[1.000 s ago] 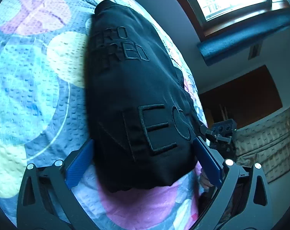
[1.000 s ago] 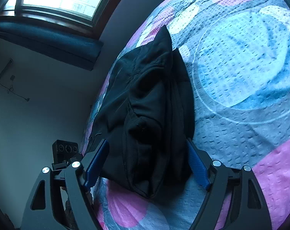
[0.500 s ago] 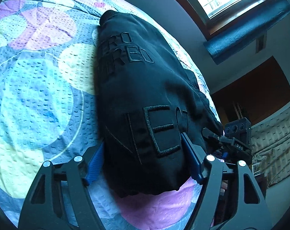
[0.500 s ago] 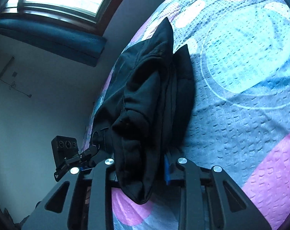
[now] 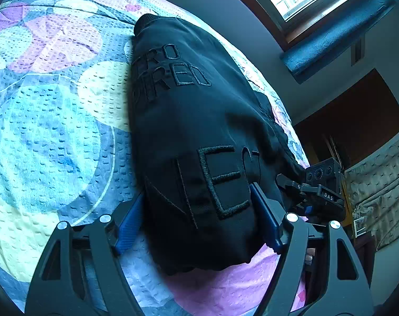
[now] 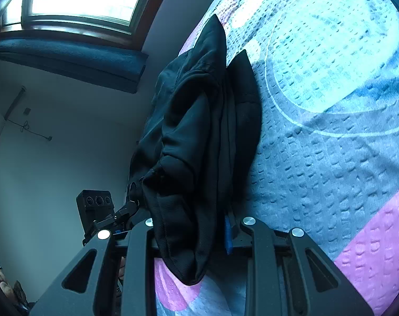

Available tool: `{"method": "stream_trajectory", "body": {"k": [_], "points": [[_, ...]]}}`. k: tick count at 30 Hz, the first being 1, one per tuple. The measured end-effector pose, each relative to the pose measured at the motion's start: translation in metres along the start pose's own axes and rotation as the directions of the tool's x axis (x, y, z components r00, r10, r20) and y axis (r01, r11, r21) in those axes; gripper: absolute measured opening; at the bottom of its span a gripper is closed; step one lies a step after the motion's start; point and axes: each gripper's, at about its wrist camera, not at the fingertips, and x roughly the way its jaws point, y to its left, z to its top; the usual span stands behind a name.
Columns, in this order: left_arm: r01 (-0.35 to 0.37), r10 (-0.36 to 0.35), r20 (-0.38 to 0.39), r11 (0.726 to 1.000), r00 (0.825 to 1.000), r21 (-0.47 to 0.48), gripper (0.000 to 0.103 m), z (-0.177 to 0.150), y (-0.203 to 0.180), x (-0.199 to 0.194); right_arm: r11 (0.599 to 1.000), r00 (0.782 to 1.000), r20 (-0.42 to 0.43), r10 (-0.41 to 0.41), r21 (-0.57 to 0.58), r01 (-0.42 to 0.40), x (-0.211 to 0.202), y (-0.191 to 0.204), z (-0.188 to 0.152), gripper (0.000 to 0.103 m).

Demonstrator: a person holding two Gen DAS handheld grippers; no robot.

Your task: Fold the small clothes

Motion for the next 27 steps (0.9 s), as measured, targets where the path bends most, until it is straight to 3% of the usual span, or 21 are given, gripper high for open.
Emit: {"method": "stream_trajectory", "body": {"k": [24, 27], "points": [[0.009, -0.009, -0.003, 1.0, 1.0, 0.01, 0.078, -0.0009, 0.0002, 0.0007, 1.0, 1.0, 0.001, 0.01, -0.001, -0.01, -0.007, -0.0066, 0.0011, 0.025], [0.019, -0.019, -0.004, 1.0, 1.0, 0.008, 0.082, -0.0004, 0.0011, 0.001, 1.0, 1.0, 0.001, 0.023, 0.001, -0.023, -0.0076, -0.0067, 0.0016, 0.028]]}}
